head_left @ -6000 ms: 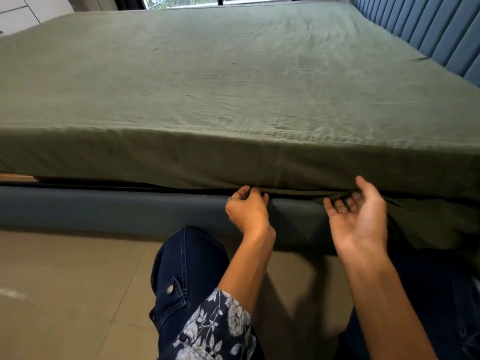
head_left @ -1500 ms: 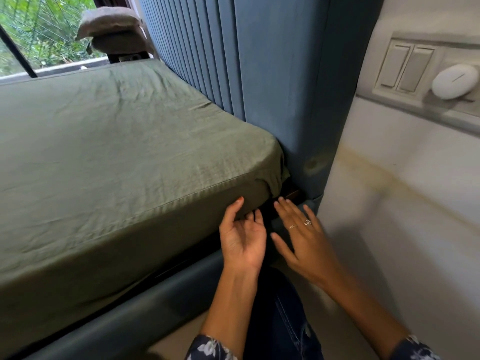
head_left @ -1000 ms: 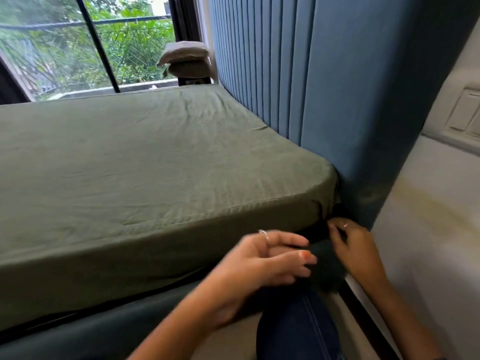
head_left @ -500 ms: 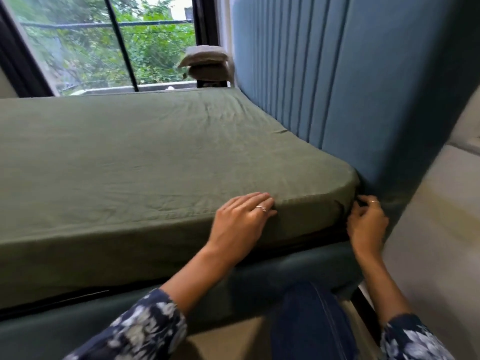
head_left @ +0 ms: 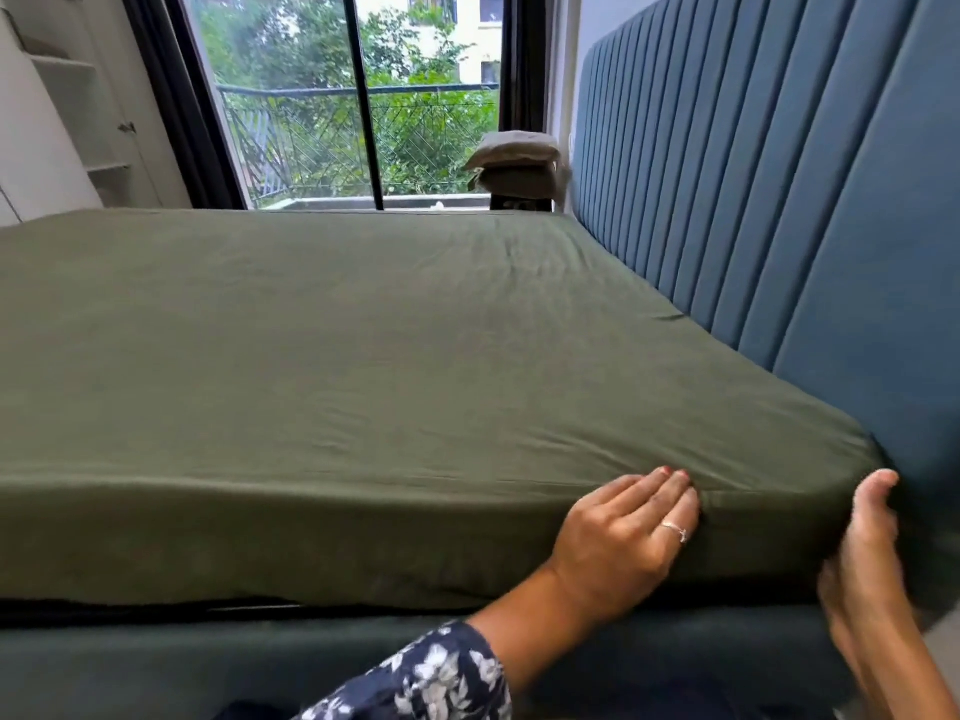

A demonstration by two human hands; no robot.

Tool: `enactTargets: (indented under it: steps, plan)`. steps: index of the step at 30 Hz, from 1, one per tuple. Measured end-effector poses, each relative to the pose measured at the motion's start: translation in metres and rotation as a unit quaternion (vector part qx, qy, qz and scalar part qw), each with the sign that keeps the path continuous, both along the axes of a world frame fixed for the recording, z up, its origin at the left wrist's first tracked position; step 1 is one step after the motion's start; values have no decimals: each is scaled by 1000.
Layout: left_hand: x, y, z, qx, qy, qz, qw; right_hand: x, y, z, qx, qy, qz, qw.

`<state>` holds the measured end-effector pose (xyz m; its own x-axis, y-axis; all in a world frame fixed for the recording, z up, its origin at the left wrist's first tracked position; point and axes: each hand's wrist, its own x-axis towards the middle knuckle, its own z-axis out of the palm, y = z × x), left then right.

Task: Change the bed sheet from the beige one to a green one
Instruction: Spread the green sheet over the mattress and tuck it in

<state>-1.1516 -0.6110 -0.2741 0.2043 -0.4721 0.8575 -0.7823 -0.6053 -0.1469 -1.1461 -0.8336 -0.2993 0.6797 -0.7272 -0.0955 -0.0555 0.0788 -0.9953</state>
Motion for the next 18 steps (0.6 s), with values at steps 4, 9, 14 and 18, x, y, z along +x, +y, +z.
enactTargets:
  steps: [4,9,14,18]
  plan:
    - [-11,6,15,36,71,18,997,-19,-1,32,-193,120,0,974]
    - [-33,73,46,87,150,88,981,0,-53,54,-466,160,-9,870]
    - [-14,180,84,-21,289,196,937,6,108,136,-595,9,111,796]
    - [25,212,112,103,470,328,813,38,204,134,-599,83,406,686]
